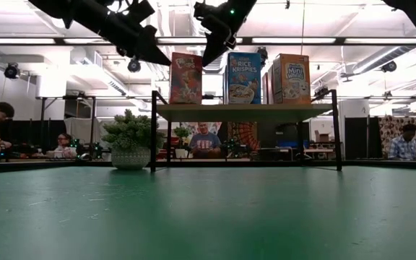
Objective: Stack cereal on shelf
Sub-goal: Put the red cereal box on the shelf aligned with the other red cereal box
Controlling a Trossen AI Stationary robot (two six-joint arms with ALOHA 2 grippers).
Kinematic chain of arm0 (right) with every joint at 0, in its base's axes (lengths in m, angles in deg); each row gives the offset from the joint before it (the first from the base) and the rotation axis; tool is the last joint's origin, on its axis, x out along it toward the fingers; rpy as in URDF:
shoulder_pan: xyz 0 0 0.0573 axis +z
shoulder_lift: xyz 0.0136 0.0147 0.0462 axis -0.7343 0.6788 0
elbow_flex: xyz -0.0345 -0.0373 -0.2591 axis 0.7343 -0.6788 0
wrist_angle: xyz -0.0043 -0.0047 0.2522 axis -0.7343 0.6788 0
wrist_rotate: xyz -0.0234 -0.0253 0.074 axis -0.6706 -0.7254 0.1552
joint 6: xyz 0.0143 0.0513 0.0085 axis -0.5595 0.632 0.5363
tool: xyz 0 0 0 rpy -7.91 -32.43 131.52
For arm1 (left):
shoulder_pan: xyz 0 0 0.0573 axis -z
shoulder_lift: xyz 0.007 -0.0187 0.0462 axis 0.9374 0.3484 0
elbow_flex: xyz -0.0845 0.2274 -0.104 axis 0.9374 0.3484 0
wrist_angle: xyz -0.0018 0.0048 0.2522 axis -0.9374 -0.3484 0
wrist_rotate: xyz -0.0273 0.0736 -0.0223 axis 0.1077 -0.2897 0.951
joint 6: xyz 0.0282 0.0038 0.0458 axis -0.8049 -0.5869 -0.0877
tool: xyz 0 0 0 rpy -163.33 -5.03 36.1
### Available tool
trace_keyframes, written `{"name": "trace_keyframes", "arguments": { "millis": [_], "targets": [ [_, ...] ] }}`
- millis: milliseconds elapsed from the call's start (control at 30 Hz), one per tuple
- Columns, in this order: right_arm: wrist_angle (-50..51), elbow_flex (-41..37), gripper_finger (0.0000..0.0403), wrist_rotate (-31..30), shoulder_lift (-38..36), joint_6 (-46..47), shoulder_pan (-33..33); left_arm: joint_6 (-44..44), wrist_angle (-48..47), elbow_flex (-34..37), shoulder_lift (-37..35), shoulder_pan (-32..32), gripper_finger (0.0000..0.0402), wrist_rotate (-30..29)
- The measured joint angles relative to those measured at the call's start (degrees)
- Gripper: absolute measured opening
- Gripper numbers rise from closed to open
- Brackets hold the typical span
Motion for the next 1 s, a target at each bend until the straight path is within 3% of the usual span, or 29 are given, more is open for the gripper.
{"name": "trace_keyframes", "arguments": {
  "millis": [467,1000],
  "targets": [
    [-0.1,0.0,0.0009,1.6,0.0,0.1,0.7,2.0,-4.3,0.0,-1.6,0.5,0.0037,-4.6],
    [-2.5,-0.6,0.0009,1.6,0.0,0.5,0.9,4.1,-5.2,0.0,-4.8,1.3,0.0037,-4.7]
  ]
}}
